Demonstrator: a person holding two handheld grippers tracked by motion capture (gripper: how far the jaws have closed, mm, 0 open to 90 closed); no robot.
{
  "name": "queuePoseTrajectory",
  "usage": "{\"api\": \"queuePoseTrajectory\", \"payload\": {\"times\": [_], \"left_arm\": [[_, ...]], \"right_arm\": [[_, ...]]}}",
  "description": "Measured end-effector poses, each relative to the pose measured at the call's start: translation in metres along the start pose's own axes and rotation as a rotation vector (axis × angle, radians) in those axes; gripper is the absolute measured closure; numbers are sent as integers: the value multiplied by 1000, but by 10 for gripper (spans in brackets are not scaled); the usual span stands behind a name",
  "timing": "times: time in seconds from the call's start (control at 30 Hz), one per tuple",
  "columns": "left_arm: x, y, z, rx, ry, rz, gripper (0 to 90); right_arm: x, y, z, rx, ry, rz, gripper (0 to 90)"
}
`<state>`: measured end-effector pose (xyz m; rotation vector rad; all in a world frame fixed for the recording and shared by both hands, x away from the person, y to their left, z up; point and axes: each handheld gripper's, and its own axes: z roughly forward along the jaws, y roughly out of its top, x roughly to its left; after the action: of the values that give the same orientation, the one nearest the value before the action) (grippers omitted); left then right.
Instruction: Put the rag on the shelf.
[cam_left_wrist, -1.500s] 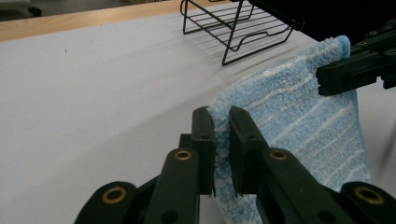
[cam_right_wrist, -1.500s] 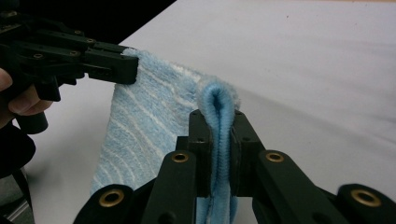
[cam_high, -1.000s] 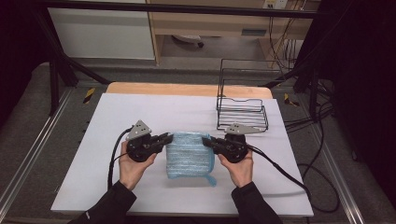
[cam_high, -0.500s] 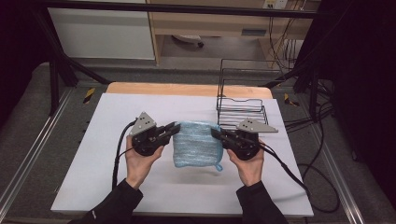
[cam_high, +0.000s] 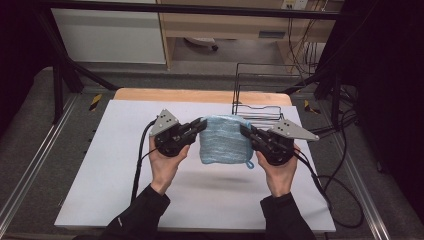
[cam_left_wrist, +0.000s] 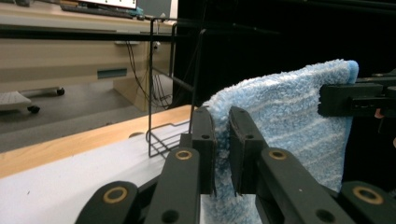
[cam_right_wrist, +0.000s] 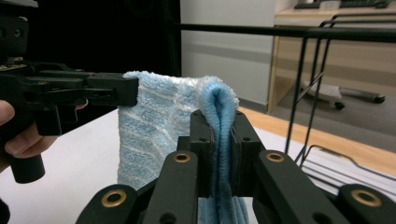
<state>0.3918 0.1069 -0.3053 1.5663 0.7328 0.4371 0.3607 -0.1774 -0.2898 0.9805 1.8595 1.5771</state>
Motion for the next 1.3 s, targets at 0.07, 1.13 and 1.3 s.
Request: {"api": "queuePoseTrajectory", "payload": {"times": [0.07,1.13,1.3], "left_arm": [[-3,4,4,-11,0,6,820],[-34,57,57,-183,-52,14,823],[-37,70,64,-199,-54,25,823]], "right_arm": [[-2,2,-3,-12,-11,0,829],[-35,46,-36,-212,-170,-40,830],[-41,57,-39,-246,-182,-44,830]]}}
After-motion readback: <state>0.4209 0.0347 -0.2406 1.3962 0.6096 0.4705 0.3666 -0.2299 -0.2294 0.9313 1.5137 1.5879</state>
